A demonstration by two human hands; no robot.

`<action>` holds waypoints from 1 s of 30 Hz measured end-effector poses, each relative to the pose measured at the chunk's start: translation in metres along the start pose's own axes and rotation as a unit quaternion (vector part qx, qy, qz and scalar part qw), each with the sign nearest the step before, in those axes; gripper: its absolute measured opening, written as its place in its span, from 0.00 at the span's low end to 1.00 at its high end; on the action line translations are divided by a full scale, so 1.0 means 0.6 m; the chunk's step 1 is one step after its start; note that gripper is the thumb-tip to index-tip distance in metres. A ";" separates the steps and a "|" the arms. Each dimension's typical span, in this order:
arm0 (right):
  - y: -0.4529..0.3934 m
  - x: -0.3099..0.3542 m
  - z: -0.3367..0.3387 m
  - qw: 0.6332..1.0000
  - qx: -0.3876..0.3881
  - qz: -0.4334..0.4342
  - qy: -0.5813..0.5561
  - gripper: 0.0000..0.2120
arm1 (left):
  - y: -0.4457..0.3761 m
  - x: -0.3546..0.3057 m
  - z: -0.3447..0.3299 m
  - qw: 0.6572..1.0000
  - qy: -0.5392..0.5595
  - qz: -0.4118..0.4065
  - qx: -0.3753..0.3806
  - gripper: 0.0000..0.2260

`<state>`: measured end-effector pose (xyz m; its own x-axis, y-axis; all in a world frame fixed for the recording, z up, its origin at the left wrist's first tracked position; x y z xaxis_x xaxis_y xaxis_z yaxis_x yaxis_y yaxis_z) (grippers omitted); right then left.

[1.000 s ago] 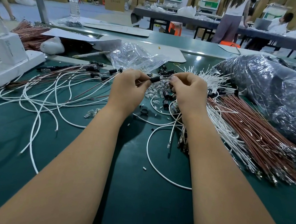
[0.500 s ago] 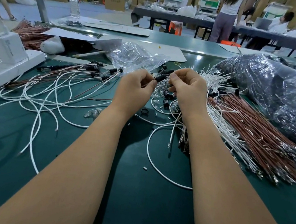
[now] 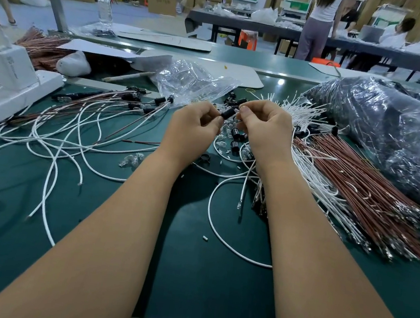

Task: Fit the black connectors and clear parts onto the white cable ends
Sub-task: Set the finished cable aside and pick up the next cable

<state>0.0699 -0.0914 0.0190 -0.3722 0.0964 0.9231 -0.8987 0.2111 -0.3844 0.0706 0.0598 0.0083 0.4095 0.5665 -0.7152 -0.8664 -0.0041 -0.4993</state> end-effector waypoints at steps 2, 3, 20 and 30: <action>-0.001 -0.004 -0.003 1.000 -0.002 -0.009 -0.015 0.10 | 0.000 -0.001 0.000 1.000 0.011 0.006 -0.001 0.04; -0.002 -0.005 -0.003 1.000 -0.003 -0.009 -0.016 0.10 | -0.001 -0.001 0.001 1.000 0.015 0.007 -0.002 0.04; 0.002 -0.001 -0.008 1.000 0.014 -0.001 -0.015 0.07 | 0.001 0.004 -0.004 0.989 0.123 0.074 0.034 0.05; 0.013 0.012 -0.022 0.992 0.025 0.064 0.104 0.04 | -0.001 0.012 0.000 0.981 0.168 0.096 0.011 0.07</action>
<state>0.0633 -0.0760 0.0226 -0.4328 0.3197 0.8429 -0.8594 0.1360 -0.4928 0.0740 0.0639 0.0034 0.3052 0.2529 -0.9181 -0.9415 -0.0646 -0.3308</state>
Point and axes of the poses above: each hand's wrist, its own y-axis away from the middle knuckle, its own z-axis out of the back of the hand, x = y × z, the point moved 7 cm from there along -y, towards the middle knuckle, and after that the axes turned 6 degrees about -y, right-handed, at the moved point
